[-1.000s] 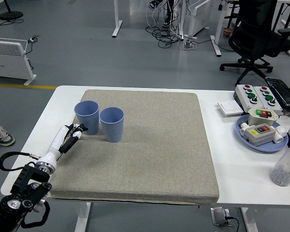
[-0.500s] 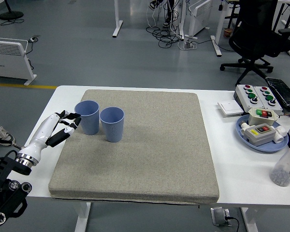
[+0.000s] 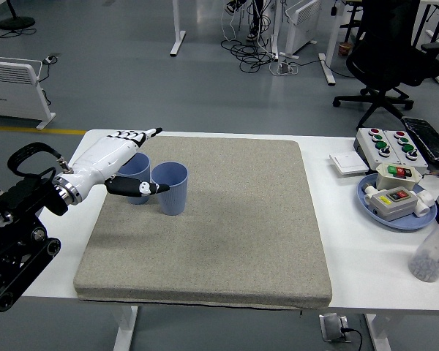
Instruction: Push cup pick cup insert cup
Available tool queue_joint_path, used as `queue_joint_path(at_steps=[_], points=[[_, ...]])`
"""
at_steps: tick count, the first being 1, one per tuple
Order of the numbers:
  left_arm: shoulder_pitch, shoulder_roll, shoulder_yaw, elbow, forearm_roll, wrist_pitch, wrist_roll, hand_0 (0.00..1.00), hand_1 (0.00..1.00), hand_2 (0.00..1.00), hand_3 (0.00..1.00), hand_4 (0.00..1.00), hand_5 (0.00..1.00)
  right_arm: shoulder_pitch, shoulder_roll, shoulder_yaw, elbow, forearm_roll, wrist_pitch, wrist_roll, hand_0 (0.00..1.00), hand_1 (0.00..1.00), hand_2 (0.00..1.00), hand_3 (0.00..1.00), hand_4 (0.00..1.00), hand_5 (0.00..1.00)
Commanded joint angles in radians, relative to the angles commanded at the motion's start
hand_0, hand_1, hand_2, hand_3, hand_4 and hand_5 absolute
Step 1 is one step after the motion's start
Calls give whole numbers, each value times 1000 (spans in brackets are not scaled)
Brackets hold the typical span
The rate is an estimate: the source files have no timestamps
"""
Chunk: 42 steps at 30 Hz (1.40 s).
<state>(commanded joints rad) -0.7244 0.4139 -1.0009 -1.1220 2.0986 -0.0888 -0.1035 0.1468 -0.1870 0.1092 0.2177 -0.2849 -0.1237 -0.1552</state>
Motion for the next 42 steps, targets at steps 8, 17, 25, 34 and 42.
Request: queue_joint_path(at_steps=[8,17,25,34,42], points=[[-127,-35,146,121,-30,-30,4,904,946,998,998,998,538,-1,1,7,0,-11,3,-5,731,671,710,601,169,385],[-225,-86,260,282,-39,-24,-29,805,906,972,998,937,385,-1,1,15,1,-23,4,-8,731,670,709,602,170,385],[-277,-133,317,396,-66,-7,-49,712,856,933,980,812,254,0,1,27,2,-40,6,-13,731,671,710,602,170,385],[-315,-161,372,483,-96,-19,-61,677,846,924,955,769,229,3,0,34,2,-55,7,-16,731,671,710,602,171,385],[-325,-166,378,525,-112,-8,-67,628,812,890,913,743,211,5,-1,32,2,-53,8,-16,731,671,710,602,171,386]])
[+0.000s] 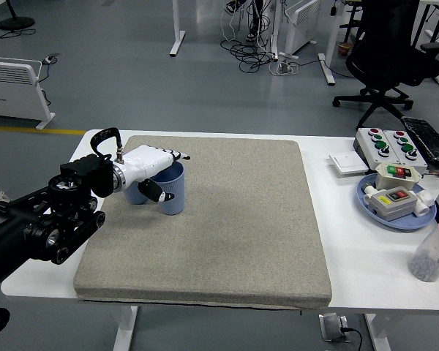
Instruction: Push cup pick cup insert cup
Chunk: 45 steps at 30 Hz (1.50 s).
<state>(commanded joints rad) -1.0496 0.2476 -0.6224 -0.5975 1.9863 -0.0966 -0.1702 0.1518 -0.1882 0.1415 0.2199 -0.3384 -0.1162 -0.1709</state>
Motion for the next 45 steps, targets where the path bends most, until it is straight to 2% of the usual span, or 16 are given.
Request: queue_joint_path(at_steps=[12,13,18,19,27,31,36,41,45], points=[[9,10,-25,-38,5,-20,-7,633,827,901,917,729,190,0,0,1,0,-1,-1,0,731,671,710,602,171,387],[9,10,-25,-37,4,-22,-7,743,900,966,974,748,200,0,0,3,0,-3,-1,-1,731,672,710,602,171,389],[9,9,-25,-26,-5,-16,-11,743,900,966,974,748,200,0,1,4,0,-5,-1,-1,731,672,710,602,171,389],[10,9,-25,-26,-5,-14,-11,821,936,998,998,763,211,0,1,3,0,-5,-1,-1,731,672,711,602,171,389],[11,7,-29,-24,-3,1,-13,839,945,998,998,781,226,-4,2,7,1,-10,-2,-2,731,671,711,602,170,388],[6,3,-21,-8,-10,4,-13,857,948,998,998,791,232,-6,2,12,1,-19,-1,-3,731,671,711,601,169,388],[-9,-10,9,44,-30,-8,-12,857,948,998,998,791,232,-7,2,25,2,-41,0,-9,731,671,711,601,169,388],[-19,-21,29,95,-52,-10,-17,841,941,998,998,786,229,-6,2,33,2,-57,2,-13,730,671,711,602,169,388],[-22,-23,33,110,-57,-10,-17,824,931,988,998,800,244,-5,3,36,2,-63,2,-14,731,672,711,601,169,387]])
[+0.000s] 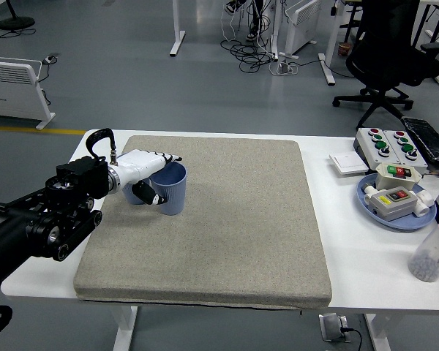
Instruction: Push cup pick cup insert cup
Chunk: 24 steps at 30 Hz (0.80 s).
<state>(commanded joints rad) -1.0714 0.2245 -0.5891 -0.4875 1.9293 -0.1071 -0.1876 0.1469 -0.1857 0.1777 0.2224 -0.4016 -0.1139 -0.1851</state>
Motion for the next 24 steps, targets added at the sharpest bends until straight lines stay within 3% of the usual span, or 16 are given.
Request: queue_joint_path(at_steps=[3,4,9,10,24], points=[[-1,2,1,-2,-1,3,-3,824,931,988,998,800,244,1,0,-1,0,3,0,1,731,672,711,601,169,387],[-1,2,1,-3,-2,6,-5,741,847,909,972,806,258,2,0,-2,0,4,0,1,730,671,711,602,169,388],[-2,2,0,-8,-3,29,-19,741,847,909,972,806,258,4,0,-1,0,2,0,1,730,671,711,602,169,388],[-4,1,0,-11,-4,29,-19,715,802,843,924,803,263,5,0,0,0,-1,0,0,730,671,711,602,169,388],[0,5,1,-16,-14,9,-9,706,788,830,898,803,264,8,-1,-2,0,3,1,0,731,672,711,601,168,390]])
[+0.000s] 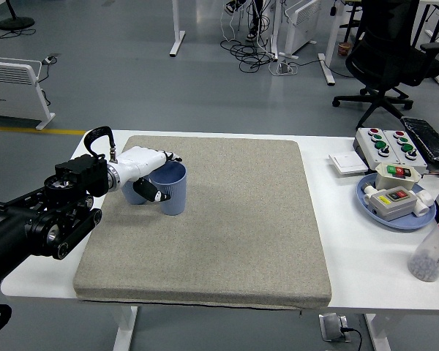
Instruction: Push cup pick cup insert cup
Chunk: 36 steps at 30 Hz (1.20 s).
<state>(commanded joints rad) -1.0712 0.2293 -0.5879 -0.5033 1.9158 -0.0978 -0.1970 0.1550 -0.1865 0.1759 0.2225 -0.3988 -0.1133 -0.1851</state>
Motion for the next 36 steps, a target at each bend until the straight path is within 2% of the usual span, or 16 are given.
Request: queue_joint_path(at_steps=[4,5,10,11,16,17,27,36], points=[[4,1,-4,-23,8,-4,2,706,788,830,898,803,264,0,0,0,0,0,0,0,731,672,711,601,168,390],[4,1,-5,-28,10,-5,2,667,746,782,895,786,241,0,0,1,0,0,0,-1,731,671,711,601,168,389],[7,2,-8,-45,13,-5,2,667,746,782,895,786,241,0,1,1,0,0,0,-1,731,671,711,601,168,389],[7,2,-8,-46,13,-5,1,613,695,725,882,768,226,0,1,0,0,1,0,-1,731,671,711,601,168,389],[9,4,-6,-45,3,-5,1,613,695,725,882,768,226,0,0,-3,0,6,0,1,731,671,711,601,168,389],[10,5,-6,-45,-2,-5,1,592,659,680,865,761,226,0,0,-3,0,6,0,1,731,671,711,601,169,389],[10,12,-21,-55,-46,-6,1,578,639,648,850,755,222,0,0,-4,0,8,0,1,731,671,711,601,169,388],[26,25,-67,-112,-36,-15,7,560,614,627,844,747,221,-1,1,-7,0,14,0,2,731,671,711,601,169,389]])
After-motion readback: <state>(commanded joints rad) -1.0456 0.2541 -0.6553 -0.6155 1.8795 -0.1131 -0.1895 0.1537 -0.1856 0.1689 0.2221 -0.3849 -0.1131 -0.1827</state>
